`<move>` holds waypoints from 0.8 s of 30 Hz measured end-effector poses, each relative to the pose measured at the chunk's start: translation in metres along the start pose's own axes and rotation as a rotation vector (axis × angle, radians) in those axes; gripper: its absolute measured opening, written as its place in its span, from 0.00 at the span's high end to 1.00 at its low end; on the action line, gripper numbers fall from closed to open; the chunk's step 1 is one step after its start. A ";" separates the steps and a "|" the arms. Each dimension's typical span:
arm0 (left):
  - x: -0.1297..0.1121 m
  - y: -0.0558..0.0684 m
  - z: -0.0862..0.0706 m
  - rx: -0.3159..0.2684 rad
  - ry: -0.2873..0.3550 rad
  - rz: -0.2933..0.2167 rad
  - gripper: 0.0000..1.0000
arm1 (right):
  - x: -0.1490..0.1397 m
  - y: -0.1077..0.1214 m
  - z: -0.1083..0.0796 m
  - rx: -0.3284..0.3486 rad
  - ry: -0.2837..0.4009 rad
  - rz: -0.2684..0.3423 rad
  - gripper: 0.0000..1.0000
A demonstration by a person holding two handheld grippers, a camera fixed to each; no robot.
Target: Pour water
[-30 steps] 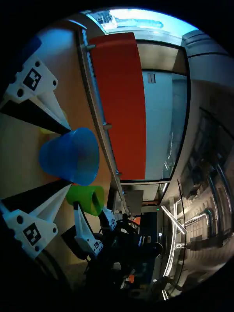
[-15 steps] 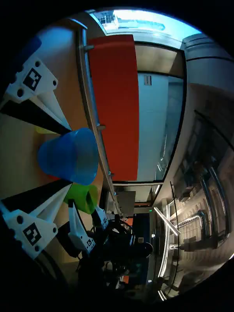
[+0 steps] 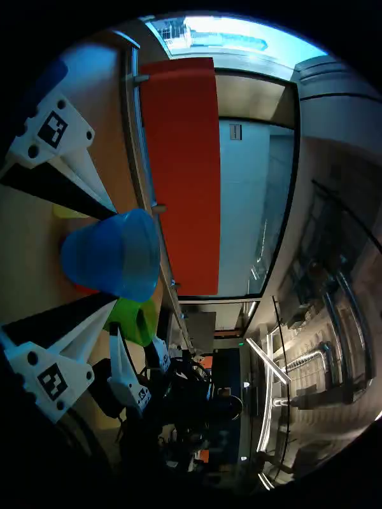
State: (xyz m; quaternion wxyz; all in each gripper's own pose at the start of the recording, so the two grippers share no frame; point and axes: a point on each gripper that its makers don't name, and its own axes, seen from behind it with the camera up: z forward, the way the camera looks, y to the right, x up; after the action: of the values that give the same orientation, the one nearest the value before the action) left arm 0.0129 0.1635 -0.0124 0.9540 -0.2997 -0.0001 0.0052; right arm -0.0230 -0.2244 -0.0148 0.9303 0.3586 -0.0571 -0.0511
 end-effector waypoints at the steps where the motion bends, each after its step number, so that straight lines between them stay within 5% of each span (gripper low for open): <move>1: 0.001 0.000 0.000 0.001 0.003 -0.001 0.21 | 0.001 0.000 0.000 -0.002 0.003 0.002 0.12; 24: 0.018 -0.006 -0.003 0.019 0.066 -0.034 0.21 | 0.013 -0.001 0.004 -0.014 0.056 0.013 0.13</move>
State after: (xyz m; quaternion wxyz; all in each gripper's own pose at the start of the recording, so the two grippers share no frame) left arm 0.0313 0.1568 -0.0116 0.9563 -0.2906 0.0263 -0.0212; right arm -0.0106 -0.2295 -0.0115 0.9344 0.3528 -0.0331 -0.0353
